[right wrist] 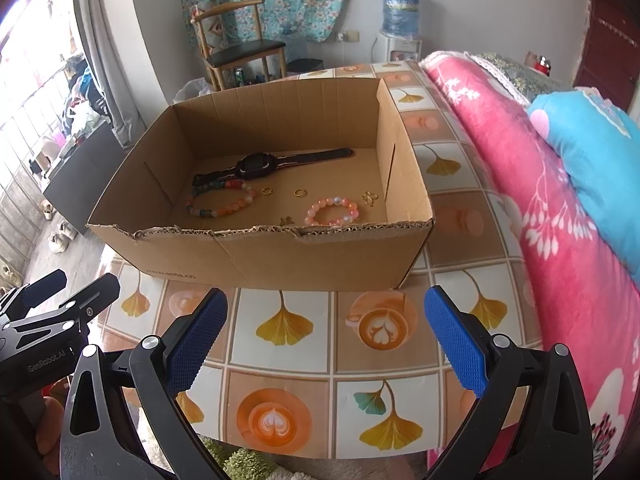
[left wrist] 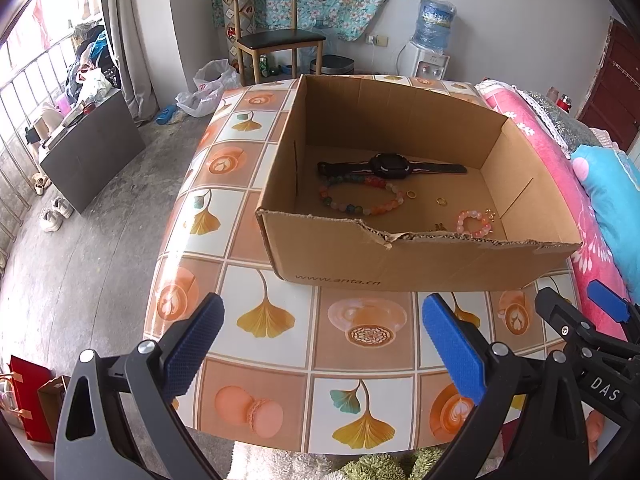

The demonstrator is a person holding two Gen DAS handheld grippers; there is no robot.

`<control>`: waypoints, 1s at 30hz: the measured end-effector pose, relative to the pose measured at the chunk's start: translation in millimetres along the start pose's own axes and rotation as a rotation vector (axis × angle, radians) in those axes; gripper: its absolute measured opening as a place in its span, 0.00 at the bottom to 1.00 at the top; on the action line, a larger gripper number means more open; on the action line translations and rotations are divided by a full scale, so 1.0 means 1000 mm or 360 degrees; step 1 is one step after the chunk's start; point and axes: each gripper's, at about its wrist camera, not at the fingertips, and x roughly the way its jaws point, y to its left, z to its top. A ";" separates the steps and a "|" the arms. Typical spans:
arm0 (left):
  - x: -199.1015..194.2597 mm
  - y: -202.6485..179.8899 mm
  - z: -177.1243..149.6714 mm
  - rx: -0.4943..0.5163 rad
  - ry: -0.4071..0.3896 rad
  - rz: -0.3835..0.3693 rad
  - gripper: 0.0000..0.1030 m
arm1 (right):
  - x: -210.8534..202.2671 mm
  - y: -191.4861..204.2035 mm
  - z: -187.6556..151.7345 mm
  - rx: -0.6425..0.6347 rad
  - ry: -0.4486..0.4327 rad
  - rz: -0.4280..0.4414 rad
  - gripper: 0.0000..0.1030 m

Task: Organize jewelry

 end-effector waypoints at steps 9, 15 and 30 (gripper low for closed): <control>0.000 0.000 0.000 0.0002 0.0001 -0.0002 0.95 | 0.001 -0.001 0.001 -0.0006 0.0007 0.0008 0.92; 0.000 0.000 0.000 0.0002 0.0003 0.0000 0.95 | 0.002 -0.001 0.001 -0.0007 0.0011 0.0010 0.92; 0.001 0.002 0.000 0.0000 0.0002 0.0000 0.95 | 0.001 -0.003 0.002 -0.0005 0.0010 0.0017 0.92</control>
